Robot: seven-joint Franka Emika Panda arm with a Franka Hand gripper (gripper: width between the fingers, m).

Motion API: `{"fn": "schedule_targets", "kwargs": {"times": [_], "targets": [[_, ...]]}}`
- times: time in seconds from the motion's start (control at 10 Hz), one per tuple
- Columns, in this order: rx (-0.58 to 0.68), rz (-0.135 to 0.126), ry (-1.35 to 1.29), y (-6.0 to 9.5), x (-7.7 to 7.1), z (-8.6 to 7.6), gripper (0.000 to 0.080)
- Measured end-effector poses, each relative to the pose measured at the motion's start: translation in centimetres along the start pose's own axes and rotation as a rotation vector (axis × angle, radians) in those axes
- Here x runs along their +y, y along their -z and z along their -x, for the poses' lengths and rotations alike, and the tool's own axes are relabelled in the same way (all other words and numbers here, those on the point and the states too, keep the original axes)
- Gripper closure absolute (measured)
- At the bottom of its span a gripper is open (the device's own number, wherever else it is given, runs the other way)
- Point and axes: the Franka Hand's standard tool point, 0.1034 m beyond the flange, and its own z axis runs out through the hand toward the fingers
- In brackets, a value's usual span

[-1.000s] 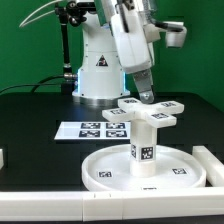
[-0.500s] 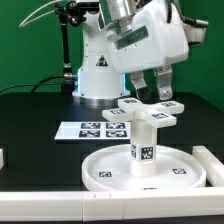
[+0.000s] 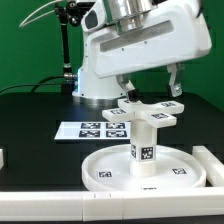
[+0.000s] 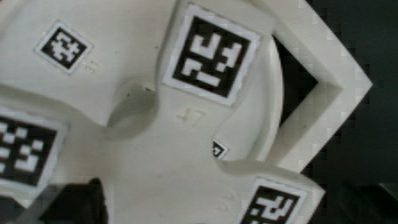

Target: Assemble round table

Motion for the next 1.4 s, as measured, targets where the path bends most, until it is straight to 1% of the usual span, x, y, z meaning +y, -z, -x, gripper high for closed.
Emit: {"fn": "schedule_targets", "kwargs": {"times": [0.1,0.2,0.7,0.8,0.9,1.1,1.2,1.4], "targets": [[-0.016,0.008,0.163,0.0,-0.1,0.0,0.0151],[-0.027,0.011,0.279,0.1,-0.5,-0.3,0.0151],[-0.024,0.01,0.585,0.0,-0.3,-0.4,0.0151],[-0.002,0.023,0.803,-0.2,-0.2,-0.7,0.0151],[-0.024,0.041,0.943,-0.6,-0.3,-0.7,0.0151],[-0.059,0.07,1.163,-0.9,-1.0,-0.9,0.0151],[-0.061,0.074,1.21,-0.9,-0.9,-1.0,0.0151],[-0.068,0.073,1.357,-0.9,-0.7,-1.1,0.0151]]}}
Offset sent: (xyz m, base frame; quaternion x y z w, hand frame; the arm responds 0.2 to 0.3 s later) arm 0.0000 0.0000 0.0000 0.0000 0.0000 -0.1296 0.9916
